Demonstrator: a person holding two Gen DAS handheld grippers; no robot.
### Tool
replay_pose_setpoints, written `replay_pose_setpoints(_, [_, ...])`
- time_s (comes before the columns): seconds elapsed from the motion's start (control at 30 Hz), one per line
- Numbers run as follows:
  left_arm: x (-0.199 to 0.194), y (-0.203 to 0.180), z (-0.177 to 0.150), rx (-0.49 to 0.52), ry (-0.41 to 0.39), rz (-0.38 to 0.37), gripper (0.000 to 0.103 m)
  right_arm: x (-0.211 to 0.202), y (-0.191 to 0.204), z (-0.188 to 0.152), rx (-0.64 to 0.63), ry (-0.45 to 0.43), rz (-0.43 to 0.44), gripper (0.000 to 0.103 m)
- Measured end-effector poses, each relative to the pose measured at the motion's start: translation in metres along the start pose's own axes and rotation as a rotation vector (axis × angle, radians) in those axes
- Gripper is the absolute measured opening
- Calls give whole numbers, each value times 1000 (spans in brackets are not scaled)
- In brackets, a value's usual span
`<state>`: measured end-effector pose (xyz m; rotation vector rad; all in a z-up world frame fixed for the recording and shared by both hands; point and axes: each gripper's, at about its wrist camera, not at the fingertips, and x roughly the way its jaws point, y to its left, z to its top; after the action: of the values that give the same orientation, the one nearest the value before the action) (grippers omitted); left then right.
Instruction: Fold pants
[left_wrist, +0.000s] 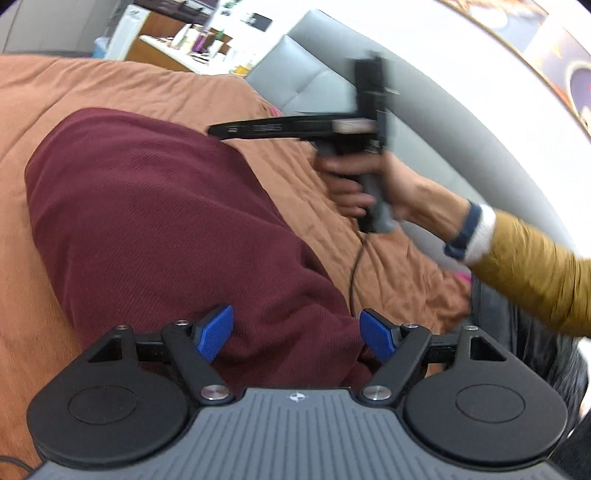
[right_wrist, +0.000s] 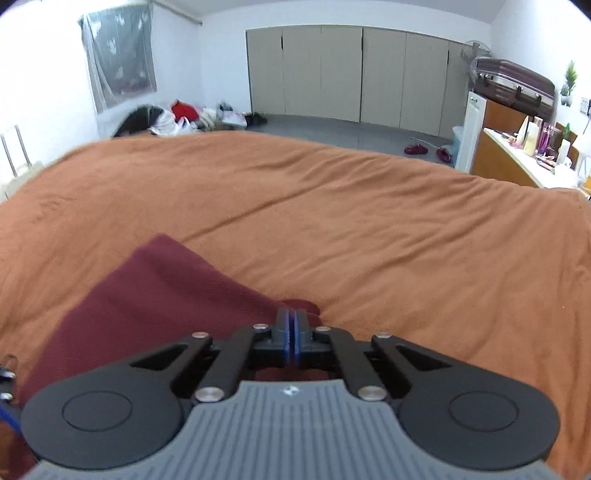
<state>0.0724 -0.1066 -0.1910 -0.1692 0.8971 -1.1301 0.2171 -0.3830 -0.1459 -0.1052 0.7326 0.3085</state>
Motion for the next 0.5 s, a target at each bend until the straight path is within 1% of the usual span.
replay_pose_setpoints(0.03, [1,-1,-2,3,-2,0,91,10,2,0,-7,7,-45,0])
replay_pose_setpoints(0.07, [1,-2,-4,3,-21,6,91,24,-1,-1,1,38,-64,0])
replay_pose_setpoints(0.13, [0,-3,-9,-18,-59,18,91,37,-9,-4,58,67,-51,0])
replay_pose_setpoints(0.17, [0,0,-8,-49,-73,11,91,36,-13,-5,89,48,-46,0])
replay_pose_setpoints(0.23, [-2,5,-8,-94,-87,-16,90,22,-15,-6,129,-24,-38,0])
replay_pose_setpoints(0.27, [-5,9,-6,-106,-89,-24,85,13,-13,-8,141,-46,-44,1])
replay_pose_setpoints(0.3, [-9,11,-3,-114,-91,-26,82,2,-12,-10,159,-63,-47,4])
replay_pose_setpoints(0.33, [-15,15,0,-126,-86,-27,82,-5,-10,-12,174,-66,-39,9])
replay_pose_setpoints(0.37, [-21,20,4,-140,-82,-25,82,-15,-12,-19,210,-68,-22,19])
replay_pose_setpoints(0.4, [-29,25,7,-154,-91,-24,87,-24,-14,-28,250,-71,-4,45])
replay_pose_setpoints(0.43, [-36,31,10,-165,-103,-16,91,-33,-18,-38,298,-78,16,64])
replay_pose_setpoints(0.47, [-42,37,13,-173,-111,-5,95,-38,-23,-45,333,-75,47,67])
replay_pose_setpoints(0.5, [-46,44,15,-182,-114,5,95,-42,-29,-55,370,-56,92,68])
